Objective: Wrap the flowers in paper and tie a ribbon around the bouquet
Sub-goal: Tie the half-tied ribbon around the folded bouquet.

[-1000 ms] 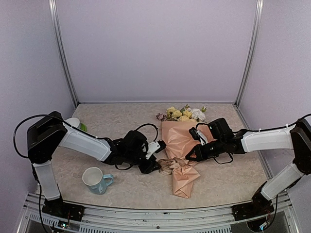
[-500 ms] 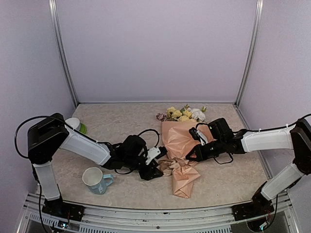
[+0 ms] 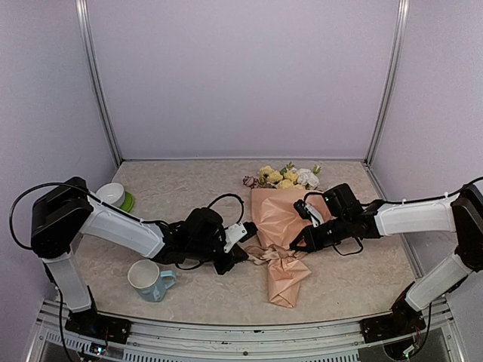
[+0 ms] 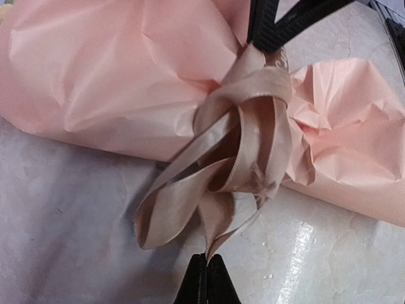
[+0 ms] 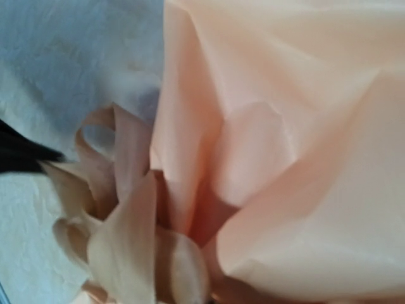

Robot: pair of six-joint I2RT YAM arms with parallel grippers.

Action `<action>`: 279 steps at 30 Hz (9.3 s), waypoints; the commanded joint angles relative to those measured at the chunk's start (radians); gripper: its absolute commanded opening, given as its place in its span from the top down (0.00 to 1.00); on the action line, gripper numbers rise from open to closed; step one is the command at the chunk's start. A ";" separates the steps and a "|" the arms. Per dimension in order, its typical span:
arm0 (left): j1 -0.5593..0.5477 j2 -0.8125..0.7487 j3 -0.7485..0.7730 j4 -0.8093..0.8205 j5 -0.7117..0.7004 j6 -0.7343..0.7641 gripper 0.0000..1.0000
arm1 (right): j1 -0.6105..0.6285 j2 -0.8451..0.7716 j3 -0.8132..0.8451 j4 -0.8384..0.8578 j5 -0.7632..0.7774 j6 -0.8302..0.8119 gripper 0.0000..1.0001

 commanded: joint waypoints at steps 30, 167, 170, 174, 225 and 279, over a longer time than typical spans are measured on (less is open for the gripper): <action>0.066 -0.013 0.101 0.079 -0.159 -0.038 1.00 | -0.001 -0.079 -0.001 -0.081 0.031 -0.056 1.00; 0.120 0.237 0.392 -0.038 0.307 -0.285 0.60 | -0.036 -0.045 -0.011 -0.005 -0.022 -0.061 1.00; 0.119 0.246 0.390 -0.025 0.289 -0.290 0.64 | -0.036 -0.048 -0.016 -0.003 -0.024 -0.062 1.00; 0.113 0.266 0.410 -0.050 0.262 -0.282 0.64 | -0.036 -0.045 -0.017 -0.001 -0.028 -0.060 1.00; 0.071 0.109 0.144 0.389 0.129 -0.218 1.00 | -0.036 -0.011 0.094 0.013 -0.059 -0.102 0.73; 0.057 0.042 0.007 0.649 0.290 -0.331 1.00 | 0.055 -0.038 0.022 0.327 -0.232 -0.048 0.72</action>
